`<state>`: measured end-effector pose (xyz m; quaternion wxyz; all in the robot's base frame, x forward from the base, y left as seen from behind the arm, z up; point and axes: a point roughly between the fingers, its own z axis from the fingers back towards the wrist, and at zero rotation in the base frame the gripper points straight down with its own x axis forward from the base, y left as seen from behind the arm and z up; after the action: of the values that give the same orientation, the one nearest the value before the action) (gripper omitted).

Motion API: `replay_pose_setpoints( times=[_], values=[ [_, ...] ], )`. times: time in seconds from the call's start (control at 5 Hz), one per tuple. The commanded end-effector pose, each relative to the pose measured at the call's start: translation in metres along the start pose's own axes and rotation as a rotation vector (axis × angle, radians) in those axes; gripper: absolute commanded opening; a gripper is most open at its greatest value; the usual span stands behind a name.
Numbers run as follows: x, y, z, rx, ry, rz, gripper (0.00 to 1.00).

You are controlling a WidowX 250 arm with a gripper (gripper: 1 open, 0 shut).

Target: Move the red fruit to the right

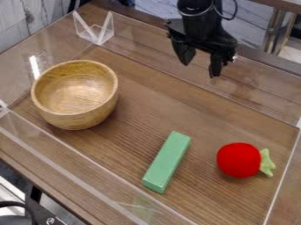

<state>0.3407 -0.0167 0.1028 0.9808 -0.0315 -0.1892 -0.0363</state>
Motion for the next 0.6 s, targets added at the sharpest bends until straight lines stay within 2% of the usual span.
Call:
replay_pose_setpoints(
  times=[0.0,0.4],
  values=[
    [0.003,0.006,0.011,-0.015,-0.034,-0.037,1.0],
    [0.017,0.002,0.035,-0.006,-0.044,0.001,1.0]
  ],
)
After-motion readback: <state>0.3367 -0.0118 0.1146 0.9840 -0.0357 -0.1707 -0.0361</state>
